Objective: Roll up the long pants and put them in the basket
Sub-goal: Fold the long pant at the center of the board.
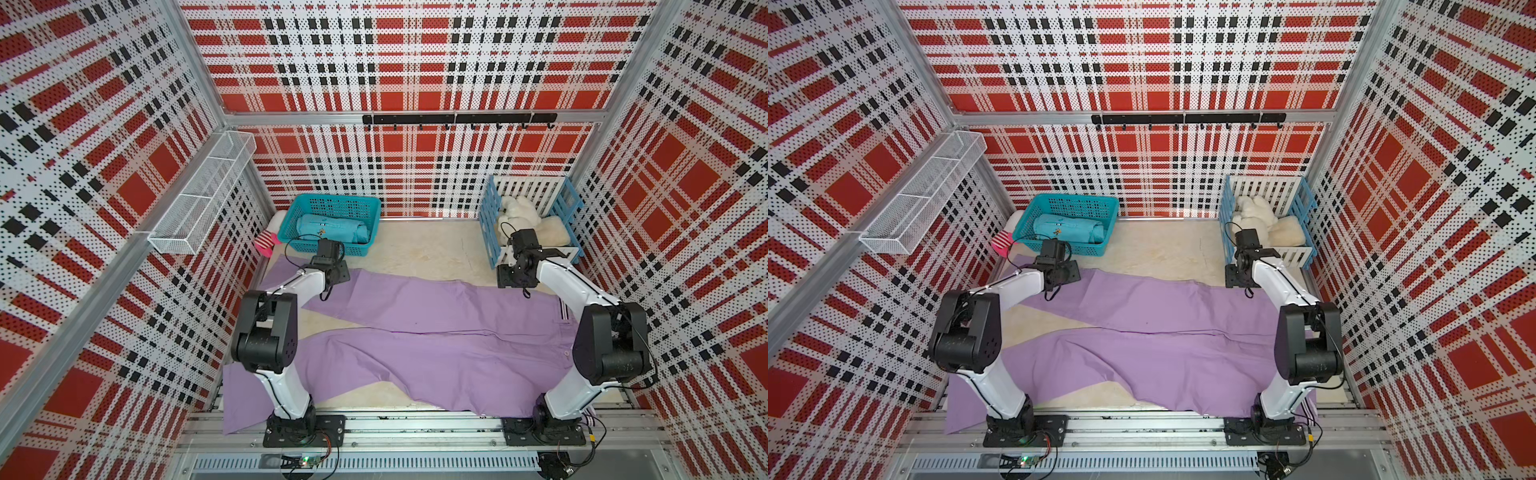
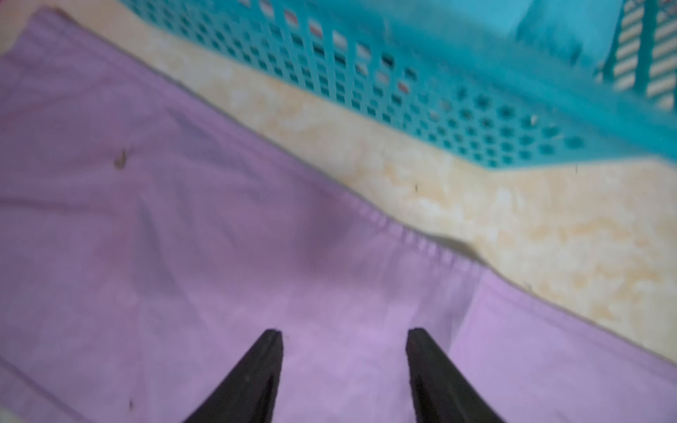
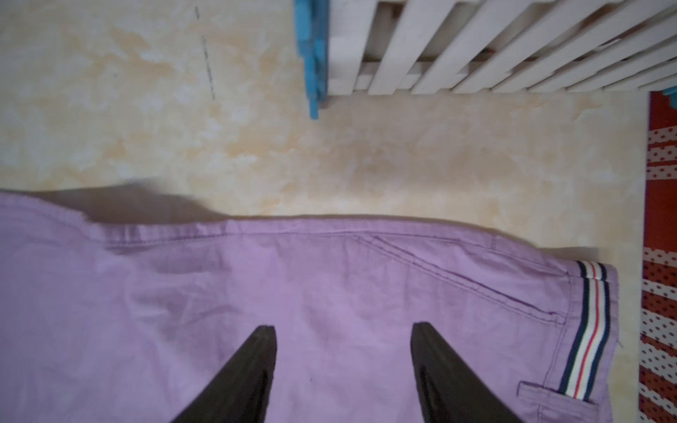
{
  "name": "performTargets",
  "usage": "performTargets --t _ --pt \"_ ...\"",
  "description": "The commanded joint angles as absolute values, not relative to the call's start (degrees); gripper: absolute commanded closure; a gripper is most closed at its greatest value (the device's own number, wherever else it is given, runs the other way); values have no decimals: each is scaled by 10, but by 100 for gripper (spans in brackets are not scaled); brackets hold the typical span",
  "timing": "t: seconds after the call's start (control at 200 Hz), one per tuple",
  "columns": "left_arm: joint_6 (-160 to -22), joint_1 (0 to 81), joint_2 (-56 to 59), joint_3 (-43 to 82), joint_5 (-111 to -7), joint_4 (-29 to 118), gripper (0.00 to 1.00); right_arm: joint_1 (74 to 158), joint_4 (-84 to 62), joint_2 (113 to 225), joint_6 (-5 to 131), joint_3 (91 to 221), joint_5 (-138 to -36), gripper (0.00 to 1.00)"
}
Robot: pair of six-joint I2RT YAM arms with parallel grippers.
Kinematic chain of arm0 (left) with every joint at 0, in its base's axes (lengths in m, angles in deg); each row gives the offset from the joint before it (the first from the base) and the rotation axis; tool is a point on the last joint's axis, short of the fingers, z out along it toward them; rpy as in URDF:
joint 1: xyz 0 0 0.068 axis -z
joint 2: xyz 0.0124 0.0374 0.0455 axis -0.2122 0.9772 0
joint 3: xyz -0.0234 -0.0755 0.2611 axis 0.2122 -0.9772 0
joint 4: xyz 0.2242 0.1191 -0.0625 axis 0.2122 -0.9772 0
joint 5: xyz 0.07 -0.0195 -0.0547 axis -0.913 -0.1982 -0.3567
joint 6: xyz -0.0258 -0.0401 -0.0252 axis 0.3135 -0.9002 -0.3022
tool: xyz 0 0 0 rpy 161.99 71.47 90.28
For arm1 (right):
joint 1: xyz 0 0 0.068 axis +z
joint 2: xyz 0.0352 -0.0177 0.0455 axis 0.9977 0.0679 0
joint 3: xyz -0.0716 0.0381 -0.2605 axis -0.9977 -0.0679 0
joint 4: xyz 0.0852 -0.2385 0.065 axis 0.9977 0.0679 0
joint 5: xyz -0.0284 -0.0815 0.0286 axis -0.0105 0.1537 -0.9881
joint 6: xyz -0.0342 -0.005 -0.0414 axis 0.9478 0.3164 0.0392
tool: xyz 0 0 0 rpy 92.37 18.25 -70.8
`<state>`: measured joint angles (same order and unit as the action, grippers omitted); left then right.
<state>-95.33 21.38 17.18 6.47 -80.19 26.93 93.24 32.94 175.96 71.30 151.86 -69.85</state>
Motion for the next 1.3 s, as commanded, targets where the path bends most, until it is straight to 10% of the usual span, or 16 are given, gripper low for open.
performTargets --t 0.0,0.185,1.298 --pt "-1019 253 115 15 -836 276 44 971 364 1737 694 1505 -698 35" --pt "-1048 251 133 -35 -792 305 77 987 354 1747 670 1478 -705 44" --pt "-1029 157 279 47 -722 362 75 950 301 2002 719 1620 -650 50"
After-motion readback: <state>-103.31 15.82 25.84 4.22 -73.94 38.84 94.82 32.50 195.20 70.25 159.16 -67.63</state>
